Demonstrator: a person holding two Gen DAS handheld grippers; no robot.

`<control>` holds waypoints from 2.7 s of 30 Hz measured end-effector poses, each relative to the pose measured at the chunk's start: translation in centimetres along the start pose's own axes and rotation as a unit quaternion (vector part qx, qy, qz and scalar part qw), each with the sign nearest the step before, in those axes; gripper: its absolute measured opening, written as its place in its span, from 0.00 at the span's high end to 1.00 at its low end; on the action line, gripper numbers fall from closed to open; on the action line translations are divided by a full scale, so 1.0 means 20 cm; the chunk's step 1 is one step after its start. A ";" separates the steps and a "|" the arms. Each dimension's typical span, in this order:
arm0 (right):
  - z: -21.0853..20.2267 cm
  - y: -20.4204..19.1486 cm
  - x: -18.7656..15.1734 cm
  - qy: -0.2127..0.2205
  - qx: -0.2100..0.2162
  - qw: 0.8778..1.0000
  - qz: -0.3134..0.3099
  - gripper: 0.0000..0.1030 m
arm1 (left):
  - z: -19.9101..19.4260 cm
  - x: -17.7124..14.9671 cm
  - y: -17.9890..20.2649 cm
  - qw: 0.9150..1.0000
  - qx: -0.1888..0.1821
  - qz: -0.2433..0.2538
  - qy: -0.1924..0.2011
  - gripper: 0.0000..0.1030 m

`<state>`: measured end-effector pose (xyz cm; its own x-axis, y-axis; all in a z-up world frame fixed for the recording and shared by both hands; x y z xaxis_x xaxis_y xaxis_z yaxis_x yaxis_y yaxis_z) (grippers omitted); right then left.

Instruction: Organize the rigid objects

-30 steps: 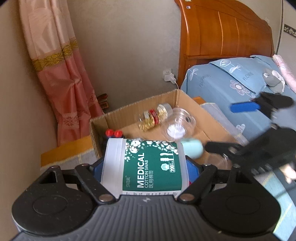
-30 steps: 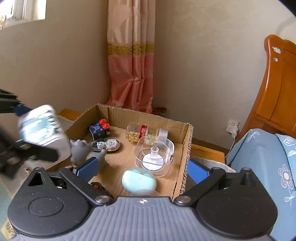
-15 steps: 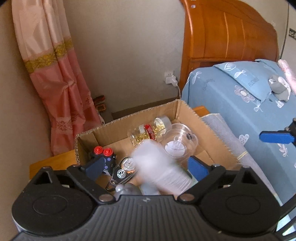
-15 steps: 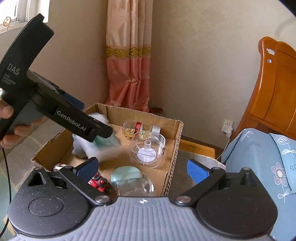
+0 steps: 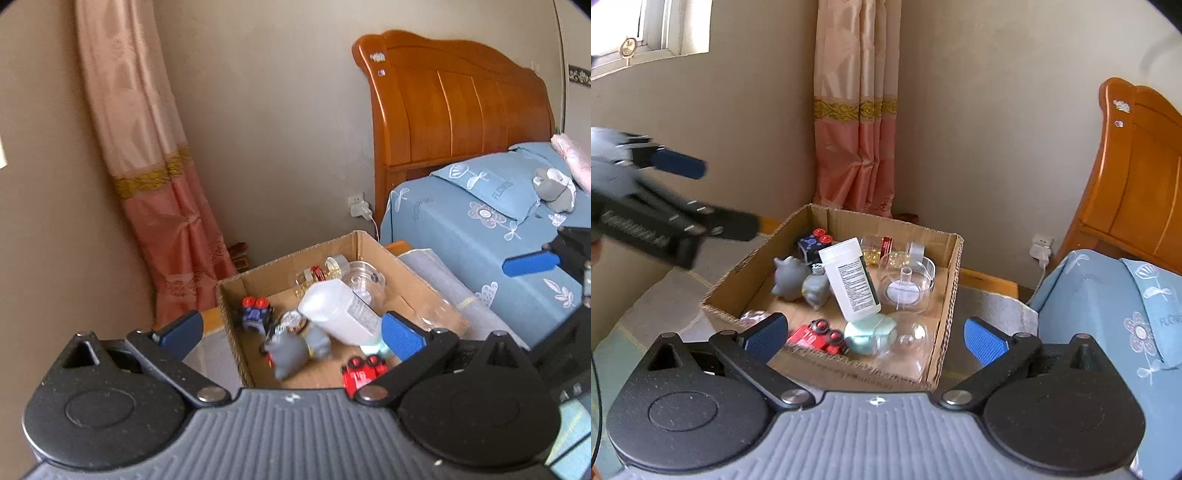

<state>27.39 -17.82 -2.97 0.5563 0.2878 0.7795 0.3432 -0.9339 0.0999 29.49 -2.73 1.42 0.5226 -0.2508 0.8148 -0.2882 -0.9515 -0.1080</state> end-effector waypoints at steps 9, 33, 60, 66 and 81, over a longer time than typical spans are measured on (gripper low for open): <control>-0.21 -0.11 -0.12 -0.010 -0.040 0.999 0.017 0.00 | -0.28 -0.25 -0.01 0.997 0.052 -0.056 -0.007 0.01; -0.47 -0.29 -0.47 -0.037 -0.118 0.988 0.097 0.00 | -0.49 -0.66 0.08 0.987 0.091 -0.120 -0.055 0.01; -0.47 -0.28 -0.45 -0.033 -0.122 0.988 0.093 0.00 | -0.50 -0.63 0.09 0.987 0.095 -0.124 -0.045 0.01; -0.48 -0.28 -0.45 -0.031 -0.122 0.988 0.091 0.00 | -0.50 -0.62 0.08 0.986 0.100 -0.123 -0.043 0.01; -0.49 -0.28 -0.44 -0.028 -0.121 0.988 0.088 0.00 | -0.50 -0.62 0.09 0.987 0.099 -0.123 -0.043 0.01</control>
<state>13.21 -17.14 -4.34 0.6341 0.1211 0.7637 0.0496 -0.9920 0.1161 14.49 0.53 -3.13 0.6259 -0.0150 0.7798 0.0136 -0.9995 -0.0302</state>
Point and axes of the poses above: each gripper's, at about its wrist camera, not at the fingertips, and z roughly the way its jaws point, y to its right, x to its top, the point moved 10 cm from there along z, roughly the way its jaws point, and after that the axes turned 2 degrees about -z, right-handed, at the moved point
